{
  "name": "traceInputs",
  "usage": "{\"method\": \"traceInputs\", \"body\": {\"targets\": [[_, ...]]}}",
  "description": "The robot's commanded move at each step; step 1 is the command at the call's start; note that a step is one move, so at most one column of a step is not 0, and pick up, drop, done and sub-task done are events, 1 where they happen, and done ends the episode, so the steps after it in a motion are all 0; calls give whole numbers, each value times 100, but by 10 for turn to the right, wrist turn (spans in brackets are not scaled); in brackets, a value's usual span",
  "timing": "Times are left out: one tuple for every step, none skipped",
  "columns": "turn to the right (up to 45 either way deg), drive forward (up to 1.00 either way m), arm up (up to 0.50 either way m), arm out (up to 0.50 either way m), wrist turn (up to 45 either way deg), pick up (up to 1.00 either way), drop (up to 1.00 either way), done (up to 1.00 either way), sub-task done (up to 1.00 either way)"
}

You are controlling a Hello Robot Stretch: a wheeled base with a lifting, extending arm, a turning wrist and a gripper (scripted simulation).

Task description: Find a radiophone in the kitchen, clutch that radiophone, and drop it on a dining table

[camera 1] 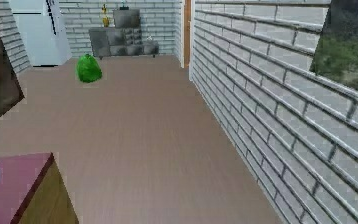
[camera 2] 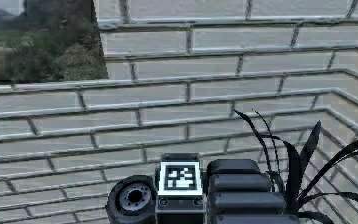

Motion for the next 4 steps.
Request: {"method": "traceInputs", "body": {"targets": [[0, 100, 0, 0, 0, 0, 0, 0, 0], [0, 100, 0, 0, 0, 0, 0, 0, 0], [0, 100, 0, 0, 0, 0, 0, 0, 0], [-30, 0, 0, 0, 0, 0, 0, 0, 0]]}}
